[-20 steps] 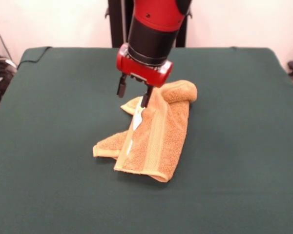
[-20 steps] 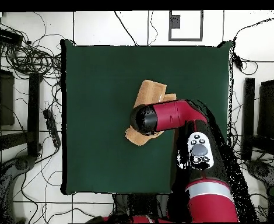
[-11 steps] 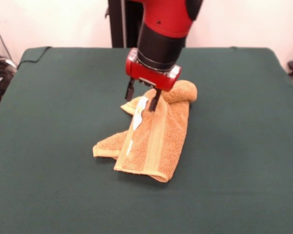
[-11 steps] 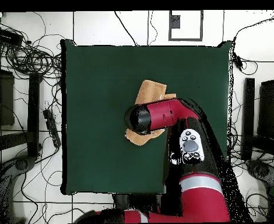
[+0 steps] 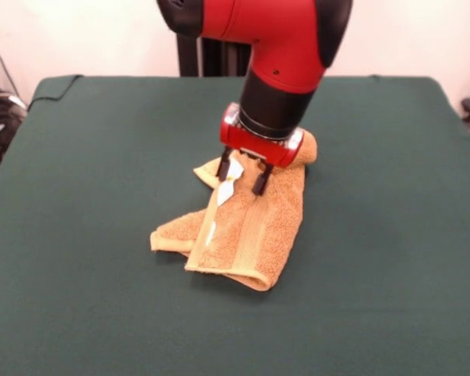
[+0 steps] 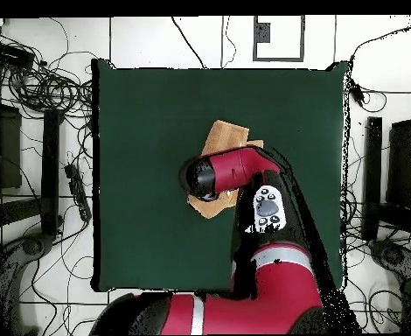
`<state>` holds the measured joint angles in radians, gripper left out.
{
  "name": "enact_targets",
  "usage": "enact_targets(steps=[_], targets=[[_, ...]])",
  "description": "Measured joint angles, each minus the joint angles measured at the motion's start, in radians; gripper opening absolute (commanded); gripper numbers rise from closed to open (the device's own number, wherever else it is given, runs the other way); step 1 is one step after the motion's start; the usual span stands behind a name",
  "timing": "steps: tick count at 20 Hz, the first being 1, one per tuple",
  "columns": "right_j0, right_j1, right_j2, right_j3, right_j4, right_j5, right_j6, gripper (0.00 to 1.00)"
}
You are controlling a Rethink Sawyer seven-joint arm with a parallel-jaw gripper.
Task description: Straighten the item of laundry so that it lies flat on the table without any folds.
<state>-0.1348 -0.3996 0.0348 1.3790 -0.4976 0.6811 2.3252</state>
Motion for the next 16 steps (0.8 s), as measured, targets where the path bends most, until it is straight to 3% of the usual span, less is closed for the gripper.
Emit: enact_targets(steps=[12,13,16], targets=[[-0.027,-0.009,0.000,0.001,0.002,0.000,0.000,1.00],[-0.036,-0.011,0.002,0.002,0.003,0.000,0.000,0.00],[-0.062,-0.022,0.007,0.011,0.004,0.000,0.000,0.00]])
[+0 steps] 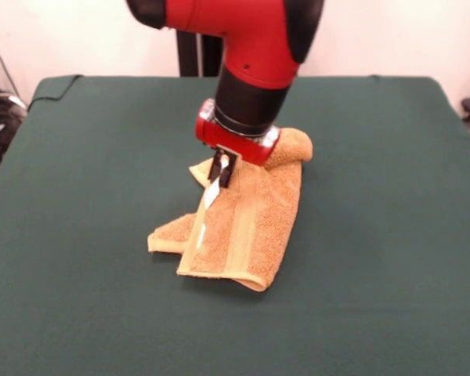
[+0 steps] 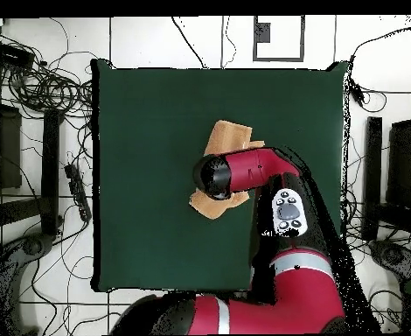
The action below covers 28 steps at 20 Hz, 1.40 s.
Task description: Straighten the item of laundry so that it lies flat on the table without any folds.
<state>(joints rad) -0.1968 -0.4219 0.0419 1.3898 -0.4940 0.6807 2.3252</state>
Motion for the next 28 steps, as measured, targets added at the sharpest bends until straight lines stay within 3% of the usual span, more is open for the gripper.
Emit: enact_targets(steps=[7,17,28], targets=[[-0.036,-0.013,0.013,0.016,0.000,0.000,0.000,0.00],[-0.023,-0.020,0.014,0.017,0.020,0.013,0.000,0.00],[0.086,-0.028,0.011,-0.041,0.114,0.219,0.000,0.00]])
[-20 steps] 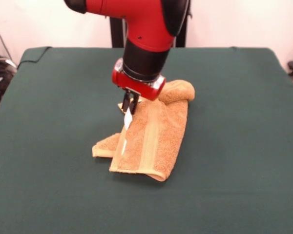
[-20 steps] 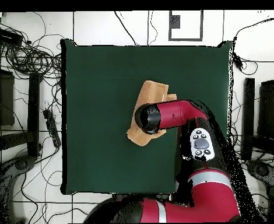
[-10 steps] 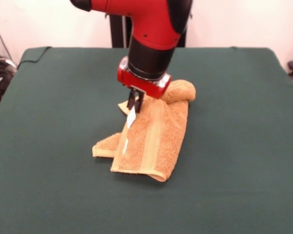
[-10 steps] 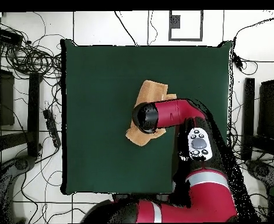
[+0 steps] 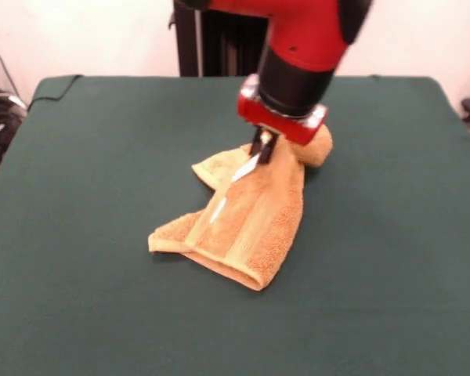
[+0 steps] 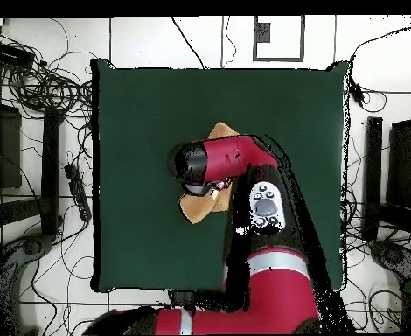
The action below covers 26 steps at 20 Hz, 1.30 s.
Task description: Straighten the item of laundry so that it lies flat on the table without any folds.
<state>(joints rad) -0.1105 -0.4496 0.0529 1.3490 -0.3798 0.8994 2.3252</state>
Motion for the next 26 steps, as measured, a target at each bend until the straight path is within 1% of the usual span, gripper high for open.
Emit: enact_targets(steps=[7,11,12,18,26], targets=[[0.084,0.005,-0.013,-0.054,0.054,0.083,0.000,0.00],[0.111,0.012,-0.021,-0.083,0.076,0.111,0.000,0.00],[0.125,0.019,-0.026,-0.102,0.094,0.124,0.000,0.00],[0.147,0.046,-0.045,-0.138,0.126,0.130,0.000,0.00],[0.177,0.125,-0.082,-0.193,0.161,0.130,0.000,0.00]])
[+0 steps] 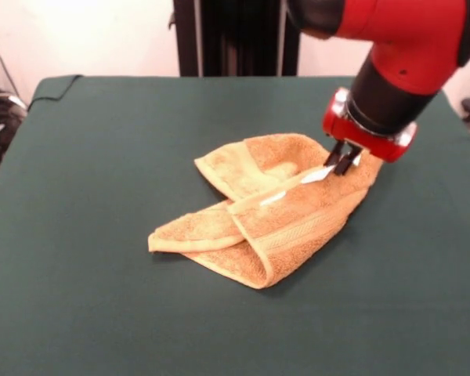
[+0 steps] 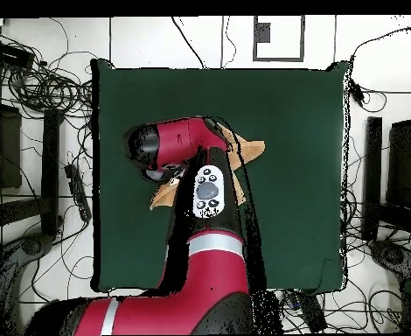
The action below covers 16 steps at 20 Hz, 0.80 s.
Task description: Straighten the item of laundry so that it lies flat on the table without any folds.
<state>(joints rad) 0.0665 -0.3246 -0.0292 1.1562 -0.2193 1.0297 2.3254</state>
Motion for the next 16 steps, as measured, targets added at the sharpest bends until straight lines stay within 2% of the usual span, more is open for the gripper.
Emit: enact_targets(steps=[9,16], targets=[[0.073,0.077,-0.064,-0.025,0.035,-0.052,0.055,0.00],[0.119,0.111,-0.110,-0.056,0.075,-0.089,0.156,0.00]])
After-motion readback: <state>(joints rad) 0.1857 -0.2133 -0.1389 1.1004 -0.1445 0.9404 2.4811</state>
